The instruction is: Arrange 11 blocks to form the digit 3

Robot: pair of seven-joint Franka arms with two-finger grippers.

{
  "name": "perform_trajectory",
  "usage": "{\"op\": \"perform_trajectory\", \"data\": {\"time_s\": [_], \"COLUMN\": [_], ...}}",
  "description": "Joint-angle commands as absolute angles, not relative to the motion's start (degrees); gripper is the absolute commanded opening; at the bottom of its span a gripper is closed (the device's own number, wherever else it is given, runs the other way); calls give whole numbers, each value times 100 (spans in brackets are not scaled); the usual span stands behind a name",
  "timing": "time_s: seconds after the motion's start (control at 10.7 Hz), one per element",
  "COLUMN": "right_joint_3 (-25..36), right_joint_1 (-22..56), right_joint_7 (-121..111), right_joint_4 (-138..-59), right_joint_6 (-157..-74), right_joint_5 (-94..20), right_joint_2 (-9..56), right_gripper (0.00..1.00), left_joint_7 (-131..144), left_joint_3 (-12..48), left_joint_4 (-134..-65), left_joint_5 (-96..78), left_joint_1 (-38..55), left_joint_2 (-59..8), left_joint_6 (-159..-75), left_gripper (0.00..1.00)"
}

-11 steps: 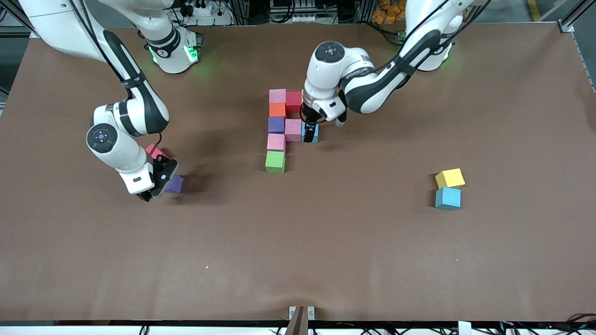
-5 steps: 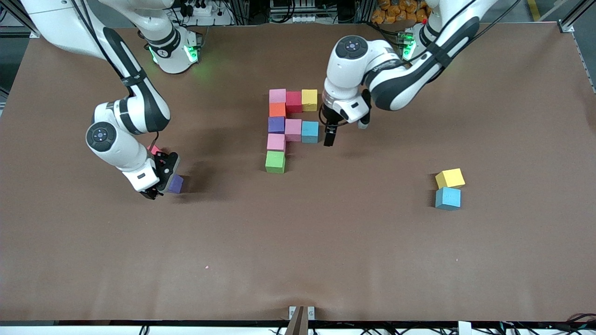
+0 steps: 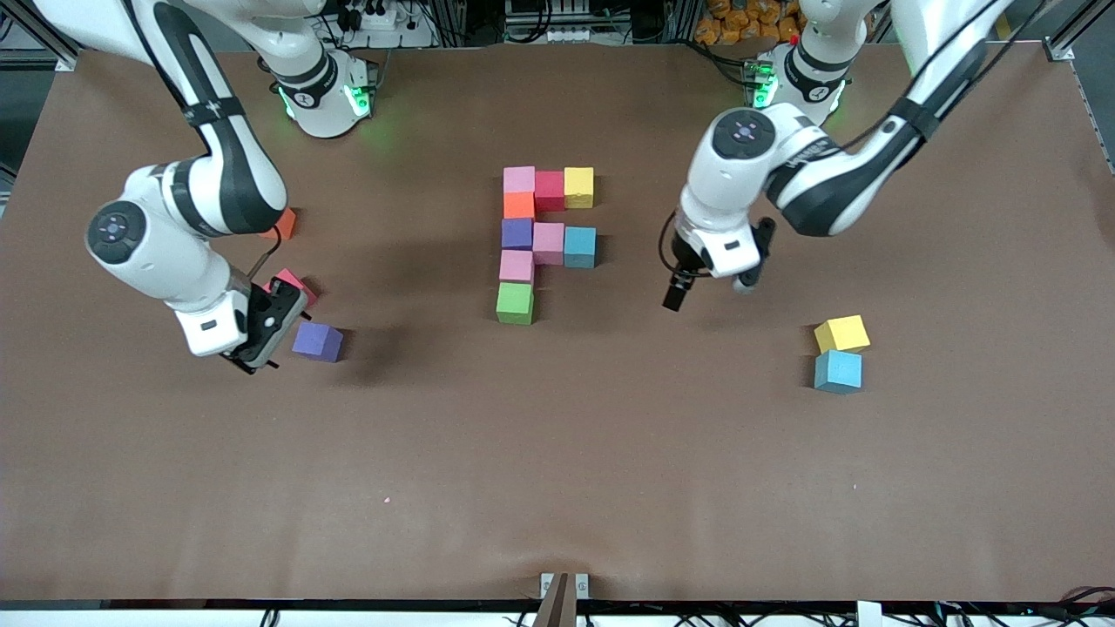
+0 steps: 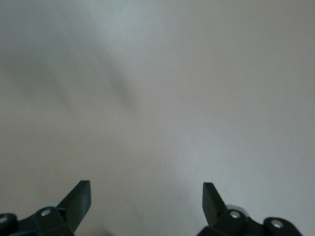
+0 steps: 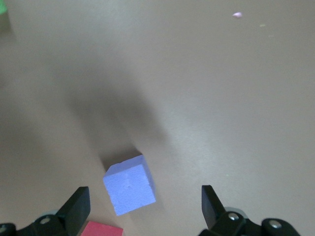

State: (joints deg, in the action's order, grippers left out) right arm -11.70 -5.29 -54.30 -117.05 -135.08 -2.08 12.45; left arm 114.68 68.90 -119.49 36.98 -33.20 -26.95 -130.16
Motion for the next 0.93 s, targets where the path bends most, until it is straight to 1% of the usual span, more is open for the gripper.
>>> {"op": "perform_trajectory", "data": {"time_s": [0.0,0.28,0.47,0.65,0.84], "right_joint_3": [-1248,-1239,-1248,-1239,-1239], "right_joint_1": [-633,-580,-484,-422,-387], "right_joint_7": [-4749,-3109,-2367,-1639,-656], "right_joint_4": [-11383,-11312,-11320,-11329,-11364], "right_joint_6": [-13299,-12878,-12718,-12569,-12122], "right_joint_5": [-316,-316,-316,-316,-316], "right_joint_2": [1091,713,467,134,-331], "right_gripper": [100,100,100,100,100], "left_joint_7": [9424,6478,4719,3294,2456], "left_joint_3": [7023,6865,6348,5908,5522], "left_joint_4": [-11892,-11585,-11322,-11014,-10733], "left_joint_5": [3709,3709,3709,3744,3832], "left_joint_1": [-3882,-4472,-4465,-4421,-4194], "left_joint_2": [-2715,-2926,-2996,-3329,-3506], "left_joint_6": [-12675,-12437,-12357,-12357,-12357], "left_gripper": [100,100,100,100,100]}}
